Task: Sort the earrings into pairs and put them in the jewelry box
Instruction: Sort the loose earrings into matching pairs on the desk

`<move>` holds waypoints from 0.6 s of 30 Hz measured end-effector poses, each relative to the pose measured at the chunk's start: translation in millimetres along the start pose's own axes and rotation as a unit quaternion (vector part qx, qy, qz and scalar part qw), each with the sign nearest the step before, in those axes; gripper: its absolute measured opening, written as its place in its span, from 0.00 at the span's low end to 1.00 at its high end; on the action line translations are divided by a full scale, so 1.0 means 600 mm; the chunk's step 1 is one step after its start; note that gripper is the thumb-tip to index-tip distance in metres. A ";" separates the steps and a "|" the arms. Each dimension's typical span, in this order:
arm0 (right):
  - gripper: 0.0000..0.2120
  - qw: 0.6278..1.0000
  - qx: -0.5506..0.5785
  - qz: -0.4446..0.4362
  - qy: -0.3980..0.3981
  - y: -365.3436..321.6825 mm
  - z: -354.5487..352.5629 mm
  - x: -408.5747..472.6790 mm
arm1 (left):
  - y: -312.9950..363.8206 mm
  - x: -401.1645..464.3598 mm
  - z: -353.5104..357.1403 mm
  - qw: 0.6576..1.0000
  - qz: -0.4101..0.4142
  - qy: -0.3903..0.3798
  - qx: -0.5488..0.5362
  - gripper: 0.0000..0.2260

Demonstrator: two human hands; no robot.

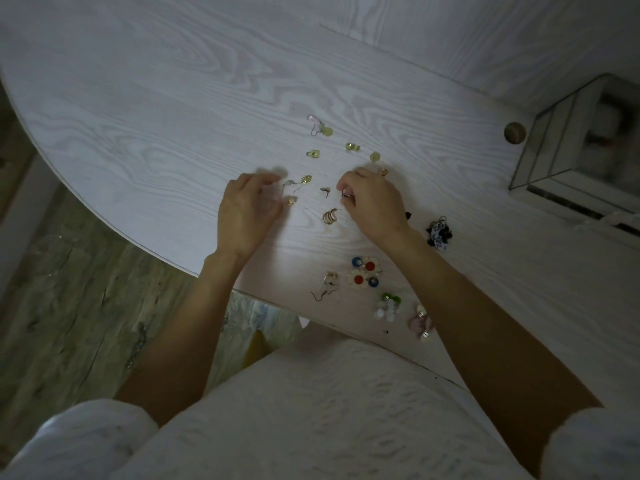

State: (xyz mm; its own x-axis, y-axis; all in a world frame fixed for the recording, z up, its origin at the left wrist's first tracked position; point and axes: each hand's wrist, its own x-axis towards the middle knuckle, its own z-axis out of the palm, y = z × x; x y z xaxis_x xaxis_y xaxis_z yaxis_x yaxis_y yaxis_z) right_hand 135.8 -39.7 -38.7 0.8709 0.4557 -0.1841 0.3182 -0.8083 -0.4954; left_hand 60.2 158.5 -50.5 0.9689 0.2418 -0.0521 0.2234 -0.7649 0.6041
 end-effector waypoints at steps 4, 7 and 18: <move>0.06 1.000 0.000 0.012 0.003 0.001 -0.003 -0.003 | 0.000 -0.006 0.001 0.999 -0.023 0.006 -0.037 0.12; 0.06 1.000 0.002 0.026 0.004 0.004 -0.006 -0.005 | 0.002 -0.012 -0.001 0.998 -0.025 0.002 -0.060 0.11; 0.07 0.999 0.015 0.020 0.030 0.010 -0.005 -0.022 | 0.010 -0.019 0.008 0.999 0.031 0.022 -0.034 0.14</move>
State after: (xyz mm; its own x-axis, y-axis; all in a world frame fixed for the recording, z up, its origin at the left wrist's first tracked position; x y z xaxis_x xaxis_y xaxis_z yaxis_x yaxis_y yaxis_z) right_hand 127.6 -51.8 -36.8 0.9037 0.3994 -0.1544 0.2718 -0.8135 -0.5142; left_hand 50.9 148.1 -50.0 0.9747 0.2223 0.0210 0.1541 -0.7377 0.6573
